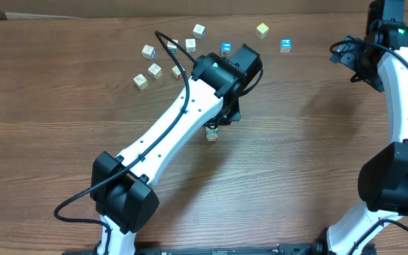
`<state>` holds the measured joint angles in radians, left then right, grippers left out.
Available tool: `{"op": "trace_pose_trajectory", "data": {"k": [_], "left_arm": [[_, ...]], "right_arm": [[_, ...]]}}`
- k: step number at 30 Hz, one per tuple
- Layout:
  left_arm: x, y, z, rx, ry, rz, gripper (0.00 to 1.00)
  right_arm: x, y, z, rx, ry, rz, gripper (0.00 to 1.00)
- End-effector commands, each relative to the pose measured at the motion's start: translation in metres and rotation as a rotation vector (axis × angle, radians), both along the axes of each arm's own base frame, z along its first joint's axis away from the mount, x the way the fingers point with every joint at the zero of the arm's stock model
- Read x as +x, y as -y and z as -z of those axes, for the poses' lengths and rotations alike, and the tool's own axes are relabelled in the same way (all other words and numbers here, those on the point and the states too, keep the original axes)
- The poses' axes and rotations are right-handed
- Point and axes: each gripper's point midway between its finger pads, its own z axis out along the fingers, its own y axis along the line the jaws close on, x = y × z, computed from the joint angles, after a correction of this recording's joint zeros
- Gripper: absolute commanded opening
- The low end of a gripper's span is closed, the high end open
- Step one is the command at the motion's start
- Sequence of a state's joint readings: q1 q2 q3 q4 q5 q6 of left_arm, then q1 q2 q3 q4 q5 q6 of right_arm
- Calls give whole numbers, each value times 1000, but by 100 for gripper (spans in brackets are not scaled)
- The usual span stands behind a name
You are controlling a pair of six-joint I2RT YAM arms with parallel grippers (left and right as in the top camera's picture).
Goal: Form a tower
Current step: 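Carry the R block down-right over the stack, then lower the held R block onto the top of the stack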
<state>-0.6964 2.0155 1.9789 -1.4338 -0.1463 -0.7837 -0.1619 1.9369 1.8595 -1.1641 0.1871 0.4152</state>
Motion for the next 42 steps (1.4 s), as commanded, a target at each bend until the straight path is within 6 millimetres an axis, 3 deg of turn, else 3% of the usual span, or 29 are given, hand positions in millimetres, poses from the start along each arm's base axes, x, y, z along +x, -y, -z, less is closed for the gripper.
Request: {"op": "trace_pose_trajectory", "data": {"k": [1,10,42], "left_arm": [[2,-3,17,23,-1,-20,21],[2,-4,34,33,-7,-18,20],[7,-3,34,35,14,-3,20]], "right_arm": [[1,2,-5,-5,15,3,100],[1,2,-5,-5,15,3,100],[1,2,-5,-5,15,3,100]]}}
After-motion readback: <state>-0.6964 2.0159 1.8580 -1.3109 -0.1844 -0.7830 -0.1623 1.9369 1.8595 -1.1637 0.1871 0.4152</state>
